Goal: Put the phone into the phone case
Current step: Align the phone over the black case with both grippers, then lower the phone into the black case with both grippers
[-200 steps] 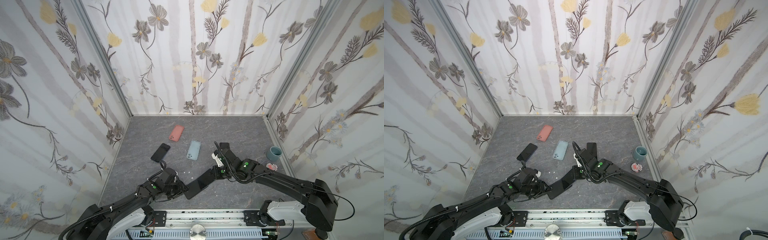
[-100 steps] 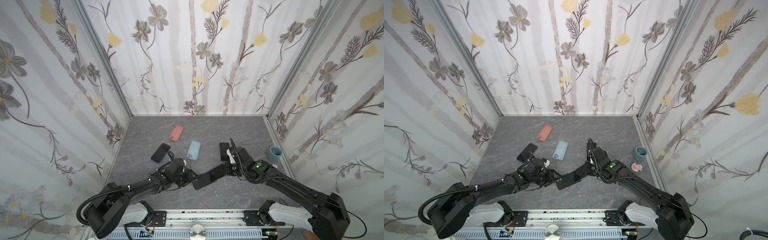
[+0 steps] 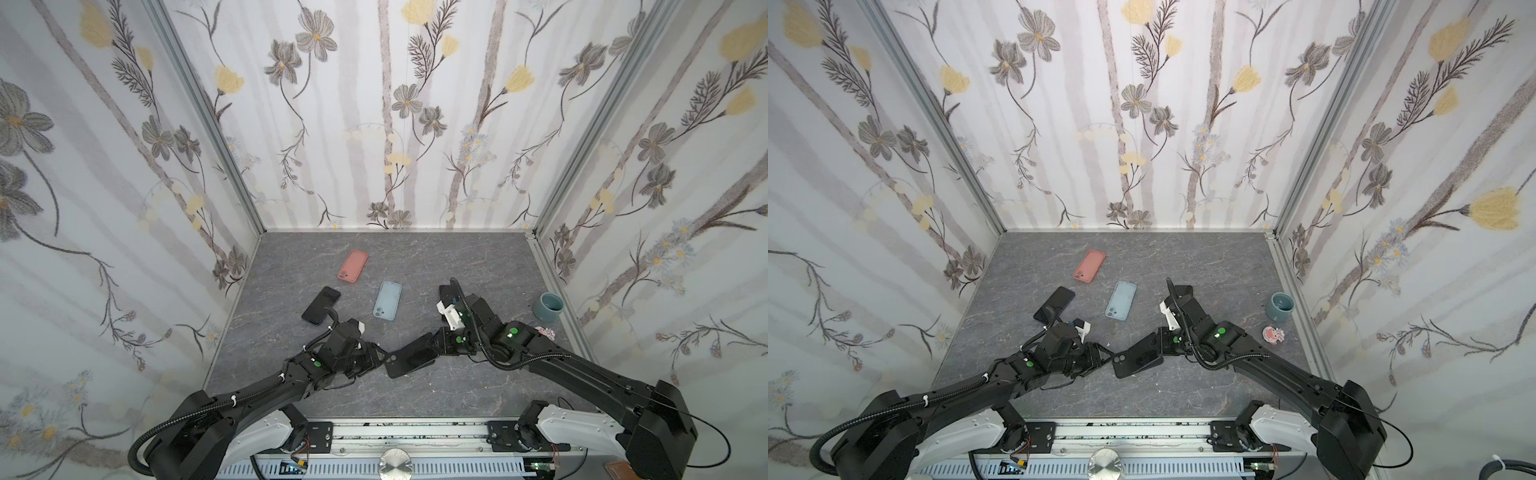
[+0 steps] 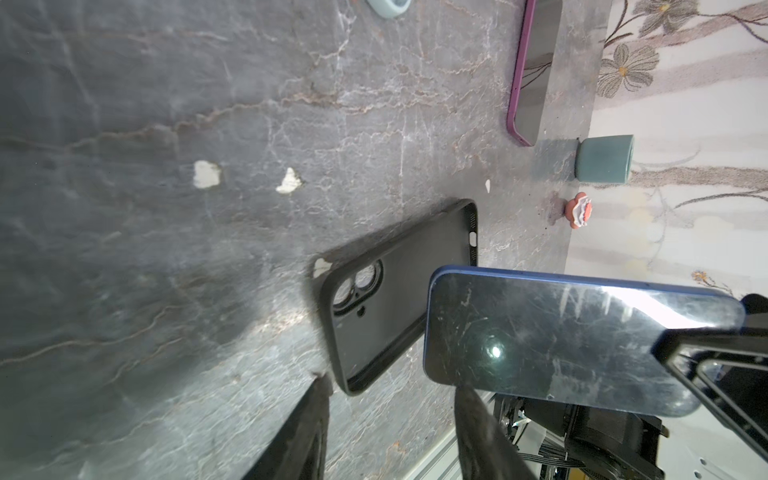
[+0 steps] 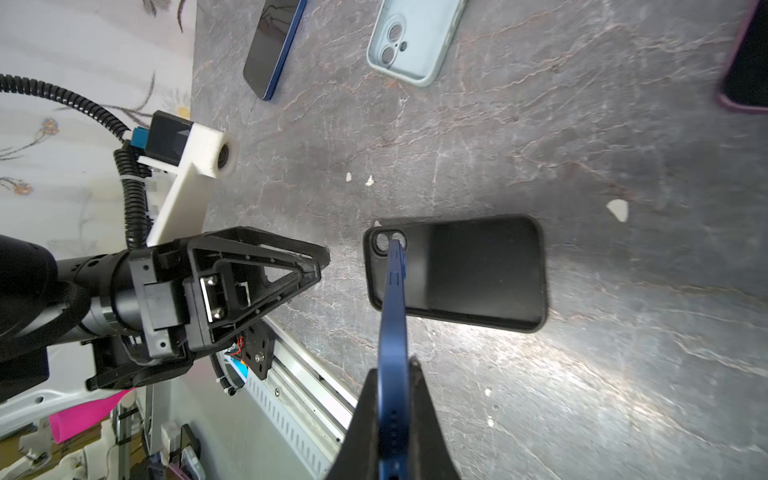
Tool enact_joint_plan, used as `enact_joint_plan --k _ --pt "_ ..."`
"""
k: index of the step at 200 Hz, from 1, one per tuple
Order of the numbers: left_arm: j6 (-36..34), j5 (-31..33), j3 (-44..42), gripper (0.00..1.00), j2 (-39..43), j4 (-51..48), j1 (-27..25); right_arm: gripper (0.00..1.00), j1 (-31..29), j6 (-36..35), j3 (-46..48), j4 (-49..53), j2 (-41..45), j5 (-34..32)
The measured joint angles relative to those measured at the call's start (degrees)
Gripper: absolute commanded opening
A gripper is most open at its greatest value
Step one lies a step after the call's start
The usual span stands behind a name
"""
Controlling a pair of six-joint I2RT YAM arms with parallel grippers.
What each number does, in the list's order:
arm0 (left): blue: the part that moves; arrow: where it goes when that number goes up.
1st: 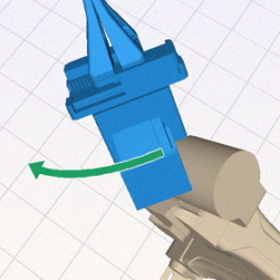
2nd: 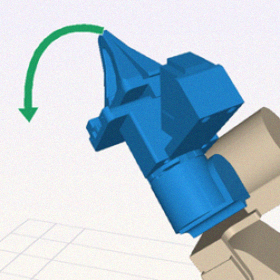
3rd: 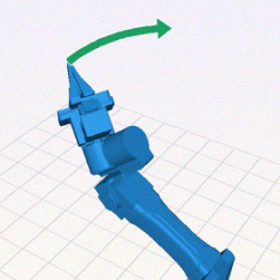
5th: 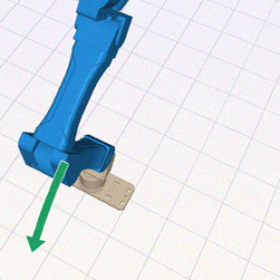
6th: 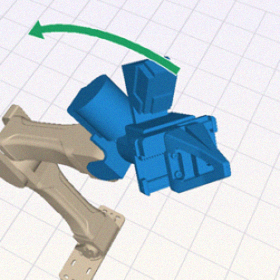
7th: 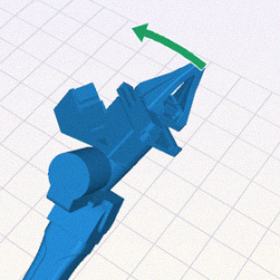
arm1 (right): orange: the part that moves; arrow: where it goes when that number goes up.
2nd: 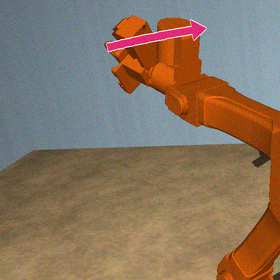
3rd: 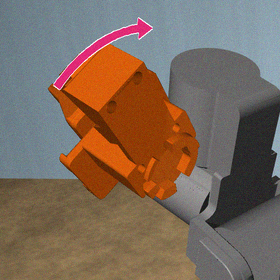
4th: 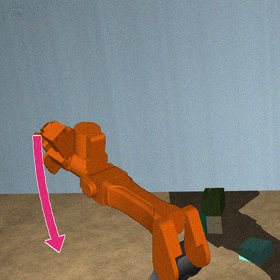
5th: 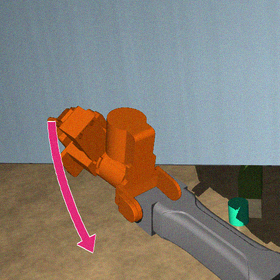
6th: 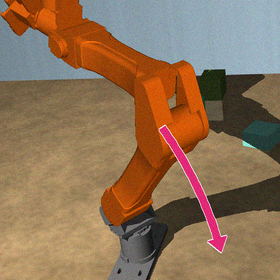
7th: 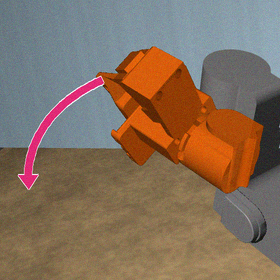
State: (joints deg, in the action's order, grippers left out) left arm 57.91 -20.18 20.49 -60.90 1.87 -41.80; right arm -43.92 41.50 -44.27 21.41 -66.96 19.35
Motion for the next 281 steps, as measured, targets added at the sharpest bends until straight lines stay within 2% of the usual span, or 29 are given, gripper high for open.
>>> enact_joint_plan --k 88,144,281 --pt "-0.1 -2.7 0.3 0.41 -6.3 2.8 0.0 0.0 -0.5 -0.6 1.5 -10.1 -6.8 6.3" --pt "-0.5 -3.1 0.0 0.35 -7.9 4.7 0.0 0.0 1.1 -1.2 4.6 -11.8 -7.4 7.6" --pt "-0.8 -3.0 -0.5 0.33 -12.9 7.8 0.0 0.0 6.0 -1.4 13.6 -24.6 -8.0 15.0"
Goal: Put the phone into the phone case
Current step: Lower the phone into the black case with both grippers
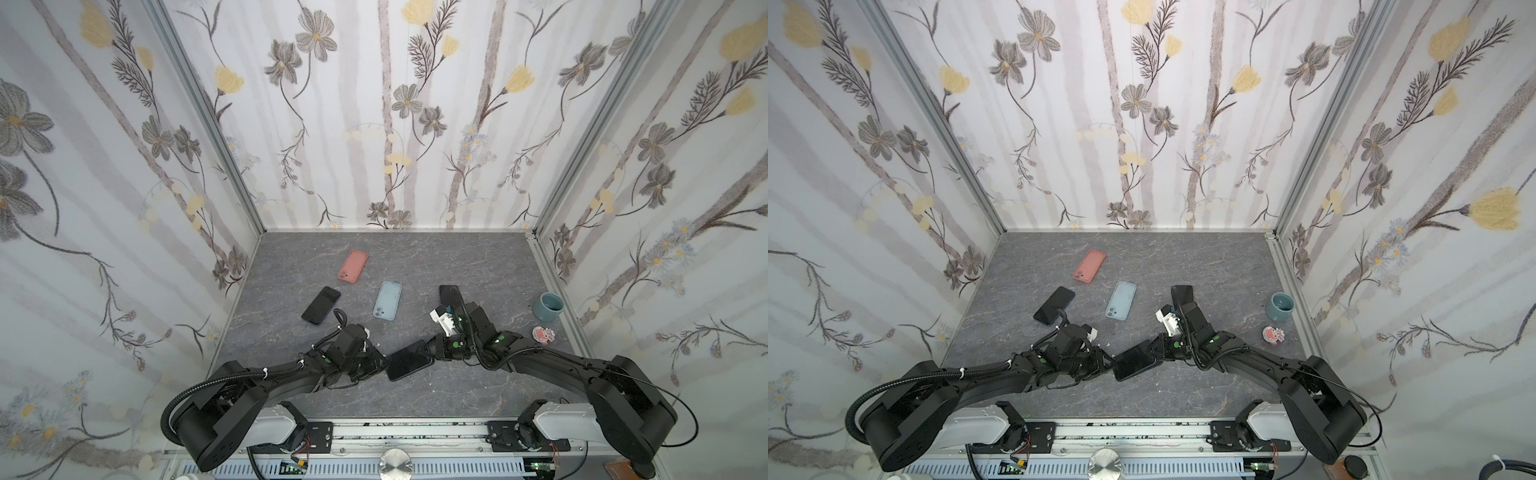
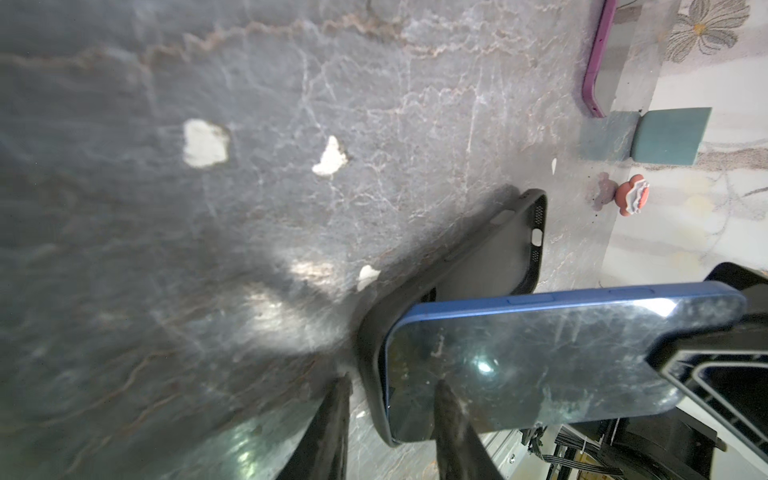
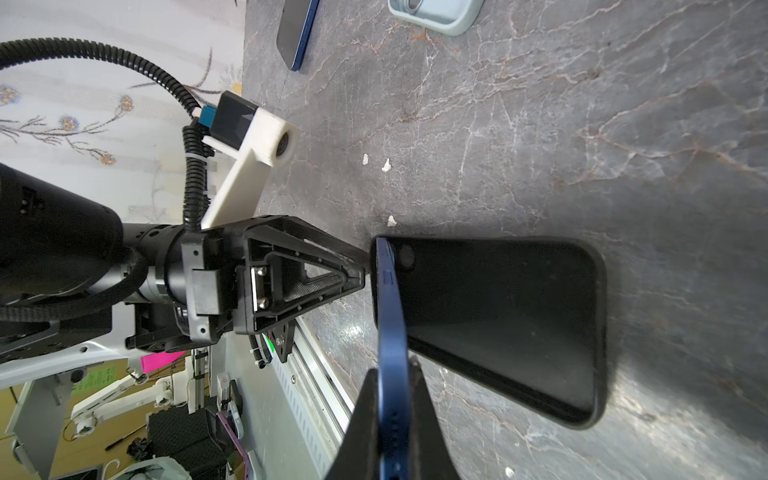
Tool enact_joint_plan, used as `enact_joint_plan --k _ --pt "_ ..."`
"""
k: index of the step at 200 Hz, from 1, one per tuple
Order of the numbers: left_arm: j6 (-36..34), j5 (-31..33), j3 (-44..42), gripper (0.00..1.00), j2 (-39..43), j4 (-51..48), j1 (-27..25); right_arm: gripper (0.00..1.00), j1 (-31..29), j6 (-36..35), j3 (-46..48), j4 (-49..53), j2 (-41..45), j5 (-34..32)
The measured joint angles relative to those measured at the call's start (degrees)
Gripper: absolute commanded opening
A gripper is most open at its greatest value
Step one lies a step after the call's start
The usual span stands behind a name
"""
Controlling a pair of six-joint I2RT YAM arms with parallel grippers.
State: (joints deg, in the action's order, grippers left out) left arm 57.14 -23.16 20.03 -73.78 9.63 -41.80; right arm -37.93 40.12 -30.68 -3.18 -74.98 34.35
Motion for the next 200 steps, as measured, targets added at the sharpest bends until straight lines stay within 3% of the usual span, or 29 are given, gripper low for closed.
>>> enact_joint_plan --k 124,200 --pt "-0.6 -0.4 0.8 0.34 -1.9 0.3 0.1 0.0 1.1 3.4 4.9 -10.3 -4.4 3.2" --pt "-2.6 2.0 0.3 0.34 -0.3 -1.1 0.0 0.19 0.7 2.0 1.8 -2.8 -4.5 -0.8"
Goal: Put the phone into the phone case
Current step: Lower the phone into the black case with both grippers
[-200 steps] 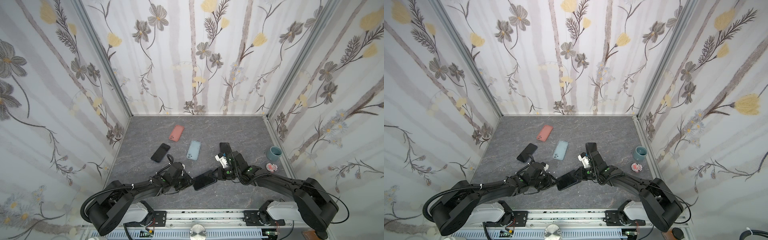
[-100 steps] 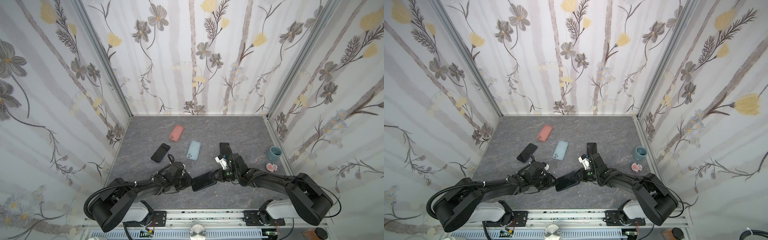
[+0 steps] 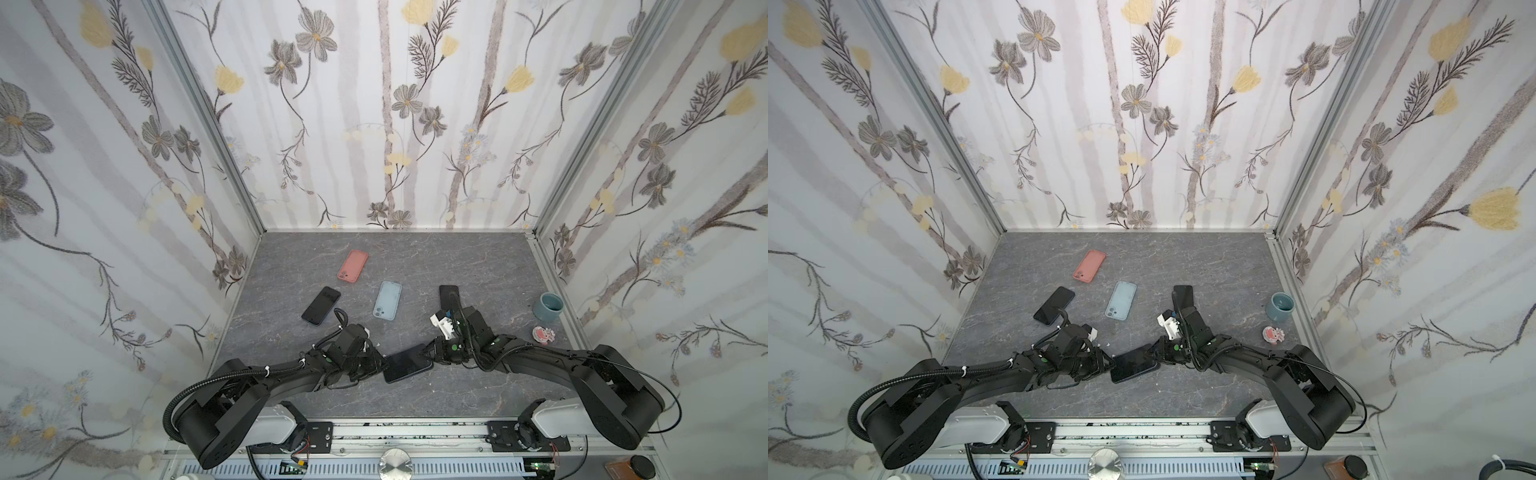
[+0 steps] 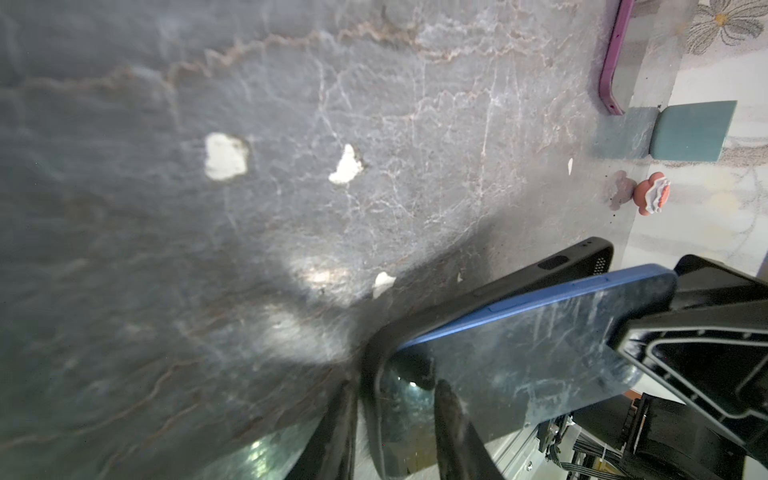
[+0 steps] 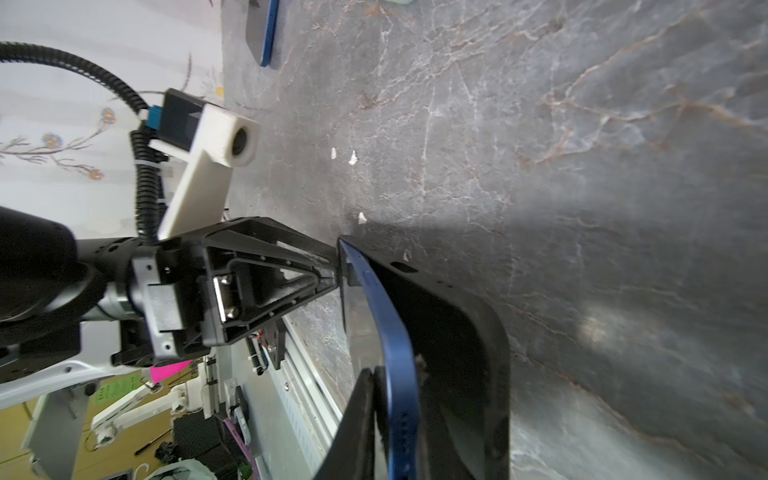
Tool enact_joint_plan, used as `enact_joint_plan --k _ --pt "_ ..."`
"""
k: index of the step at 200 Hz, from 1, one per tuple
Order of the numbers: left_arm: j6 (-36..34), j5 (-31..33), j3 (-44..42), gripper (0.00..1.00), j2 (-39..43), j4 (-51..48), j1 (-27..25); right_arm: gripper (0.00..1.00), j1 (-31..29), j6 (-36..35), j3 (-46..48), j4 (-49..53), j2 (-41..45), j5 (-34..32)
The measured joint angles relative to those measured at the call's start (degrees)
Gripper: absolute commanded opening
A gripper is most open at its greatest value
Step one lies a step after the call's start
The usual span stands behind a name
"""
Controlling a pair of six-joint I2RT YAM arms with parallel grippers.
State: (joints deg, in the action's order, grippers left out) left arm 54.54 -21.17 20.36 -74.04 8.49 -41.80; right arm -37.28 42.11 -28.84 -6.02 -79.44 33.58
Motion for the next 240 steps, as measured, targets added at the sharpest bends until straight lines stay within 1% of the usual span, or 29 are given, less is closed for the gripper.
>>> enact_joint_plan --k 9,42,66,82,106,125,149,164,183,197,218,240 --pt "-0.3 0.1 0.0 0.34 0.1 -0.2 0.0 0.22 0.0 -0.2 -0.5 2.1 0.0 -1.1" --pt "-0.5 0.5 0.0 0.34 0.2 -0.3 0.0 0.29 -0.2 -1.9 -2.8 8.4 -0.2 -5.5" --pt "-0.6 0.5 0.0 0.34 0.2 -0.3 0.0 0.33 -0.4 -2.7 -4.1 12.4 -0.2 -9.0" --pt "-0.8 0.5 0.0 0.34 0.2 -0.4 0.0 0.33 -0.6 -3.2 -4.8 14.4 -0.2 -10.2" --pt "-0.9 0.5 0.0 0.33 0.4 -0.8 0.0 0.27 -0.8 -3.4 -5.4 15.4 -0.2 -10.3" --pt "-1.0 0.5 0.0 0.33 0.4 -0.8 0.0 0.23 -1.0 -3.6 -5.4 15.1 -0.5 -9.5" --pt "-1.5 0.5 0.0 0.32 0.1 -0.7 0.0 0.22 -1.4 -3.6 -5.6 14.4 -1.5 -8.2" --pt "-1.7 0.2 0.0 0.29 0.1 -0.7 0.0 0.21 -1.6 -3.6 -5.6 13.9 -1.9 -7.7" --pt "-1.7 0.0 -0.3 0.27 0.2 -0.8 0.0 0.21 -1.6 -3.6 -5.6 13.6 -2.1 -7.3" --pt "-1.7 0.0 -0.5 0.27 0.6 -0.9 0.0 0.25 -1.7 -3.6 -5.8 14.0 -1.8 -7.5" --pt "-1.9 0.0 -0.8 0.27 1.2 -1.4 0.0 0.28 -1.7 -3.6 -6.8 16.2 0.4 -9.4" --pt "-1.9 0.1 -0.8 0.27 1.4 -1.6 0.0 0.29 -1.6 -3.6 -7.5 17.8 2.9 -11.7"
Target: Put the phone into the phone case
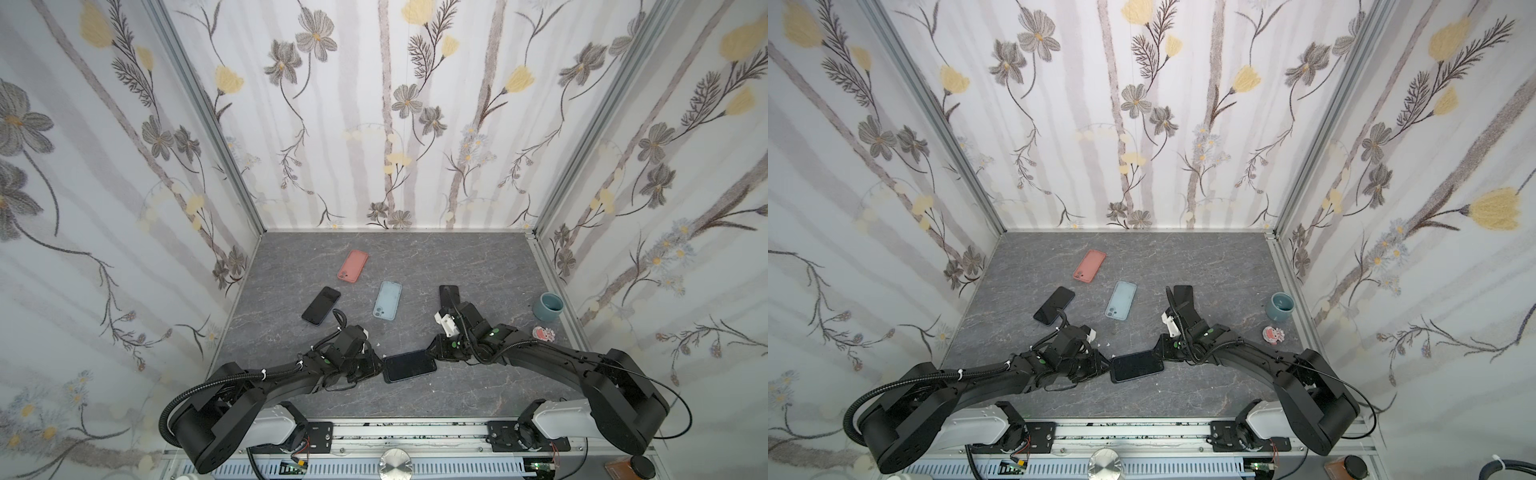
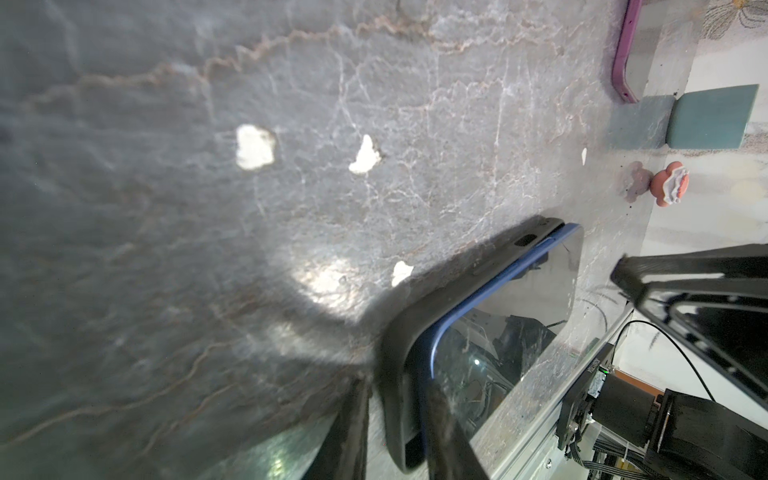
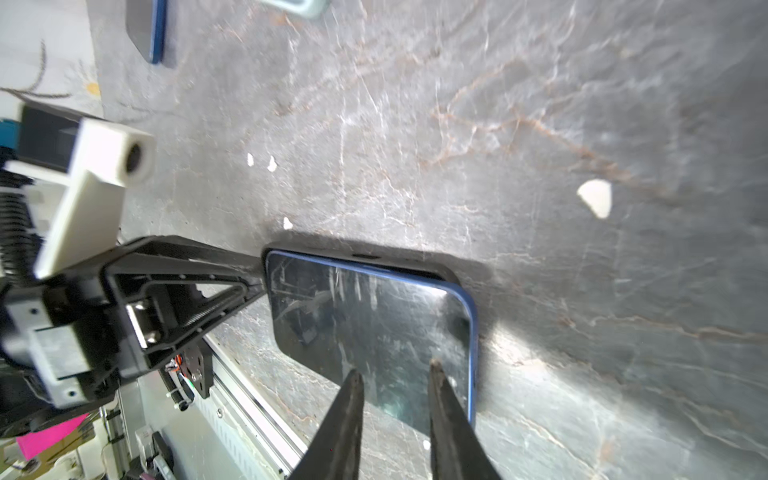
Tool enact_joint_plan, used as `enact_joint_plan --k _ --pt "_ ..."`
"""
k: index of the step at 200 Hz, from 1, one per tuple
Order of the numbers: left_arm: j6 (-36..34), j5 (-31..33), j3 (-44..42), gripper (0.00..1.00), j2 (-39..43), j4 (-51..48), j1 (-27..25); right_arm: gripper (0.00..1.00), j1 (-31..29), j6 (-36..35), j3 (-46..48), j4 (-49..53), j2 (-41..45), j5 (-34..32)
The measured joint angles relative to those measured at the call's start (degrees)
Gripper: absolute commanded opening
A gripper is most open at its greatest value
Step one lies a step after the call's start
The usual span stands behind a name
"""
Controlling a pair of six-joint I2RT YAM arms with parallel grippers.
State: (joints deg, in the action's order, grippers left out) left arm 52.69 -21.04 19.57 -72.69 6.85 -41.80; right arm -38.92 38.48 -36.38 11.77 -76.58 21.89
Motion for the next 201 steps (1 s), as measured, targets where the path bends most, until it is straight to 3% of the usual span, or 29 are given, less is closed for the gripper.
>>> enact_joint_plan --k 56,157,201 --pt "0.0 -0.6 0.0 0.27 -0.9 1.1 0.0 0.27 0.6 -1.0 2.9 1.7 -0.9 -1.8" --pt "0.0 -3.1 0.0 0.21 -2.8 3.7 0.0 0.14 0.0 0.1 3.8 -2.3 -3.5 3.5" --pt "0.0 -3.3 0.0 0.22 -2.8 3.8 0.0 0.15 -0.2 0.8 3.8 -2.5 -3.6 3.3"
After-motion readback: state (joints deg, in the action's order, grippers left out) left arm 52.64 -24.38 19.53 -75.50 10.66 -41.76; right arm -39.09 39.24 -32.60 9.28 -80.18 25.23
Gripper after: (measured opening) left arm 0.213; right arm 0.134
